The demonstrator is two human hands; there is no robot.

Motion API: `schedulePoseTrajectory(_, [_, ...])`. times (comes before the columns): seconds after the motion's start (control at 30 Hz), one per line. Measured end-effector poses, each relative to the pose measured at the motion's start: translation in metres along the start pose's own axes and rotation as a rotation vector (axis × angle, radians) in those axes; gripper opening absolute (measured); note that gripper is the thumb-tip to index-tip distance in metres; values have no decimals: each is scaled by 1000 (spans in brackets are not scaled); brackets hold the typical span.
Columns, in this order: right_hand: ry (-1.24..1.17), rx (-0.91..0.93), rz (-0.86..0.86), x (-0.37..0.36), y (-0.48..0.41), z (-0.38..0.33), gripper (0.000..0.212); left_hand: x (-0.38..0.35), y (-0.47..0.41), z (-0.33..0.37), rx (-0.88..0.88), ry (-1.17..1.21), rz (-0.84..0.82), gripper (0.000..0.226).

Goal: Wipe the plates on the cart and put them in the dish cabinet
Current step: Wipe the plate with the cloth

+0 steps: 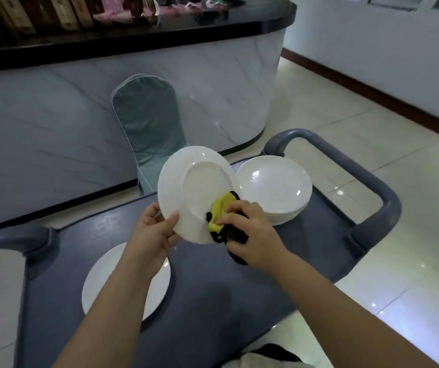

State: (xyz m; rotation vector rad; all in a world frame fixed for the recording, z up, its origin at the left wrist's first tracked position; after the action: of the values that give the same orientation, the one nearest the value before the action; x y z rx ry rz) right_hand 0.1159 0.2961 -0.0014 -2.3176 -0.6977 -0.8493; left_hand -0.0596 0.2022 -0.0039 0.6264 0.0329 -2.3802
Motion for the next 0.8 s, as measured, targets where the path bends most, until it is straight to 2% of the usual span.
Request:
schedulePoseTrajectory(0.1, [-63, -202, 133, 41, 0, 32, 38, -33, -19, 16, -59, -122, 4, 19])
schedulePoseTrajectory(0.17, [-100, -280, 228, 70, 1, 44, 38, -61, -36, 31, -168, -291, -13, 18])
schedulePoseTrajectory(0.3, [-103, -340, 309, 114, 5, 69, 41, -132, -72, 52, -531, -732, -136, 15])
schedulePoseTrajectory(0.4, [-113, -378, 353, 135, 15, 86, 48, -187, -82, 41, -823, -1174, -243, 17])
schedulePoseTrajectory(0.47, [-132, -404, 376, 144, 22, 96, 46, -213, -81, 23, -924, -1337, -304, 23])
schedulePoseTrajectory(0.63, [-129, -461, 375, 153, 33, 114, 37, -235, -73, -14, -1139, -1437, -407, 32])
schedulePoseTrajectory(0.8, [-128, -510, 341, 150, 39, 128, 38, -228, -71, -47, -1136, -1480, -512, 35])
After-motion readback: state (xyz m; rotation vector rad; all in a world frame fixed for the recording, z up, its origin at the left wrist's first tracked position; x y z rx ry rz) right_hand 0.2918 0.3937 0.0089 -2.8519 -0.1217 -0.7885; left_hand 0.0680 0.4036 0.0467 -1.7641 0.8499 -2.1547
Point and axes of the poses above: each hand's wrist, its own y-axis away from the middle knuckle, its own x-axis out of the back of the hand, z = x × y, the point moved 6 cm from there along -y, towards the middle knuckle, and after that the axes turned 11 degrees about -x, right-handed, at the moved point
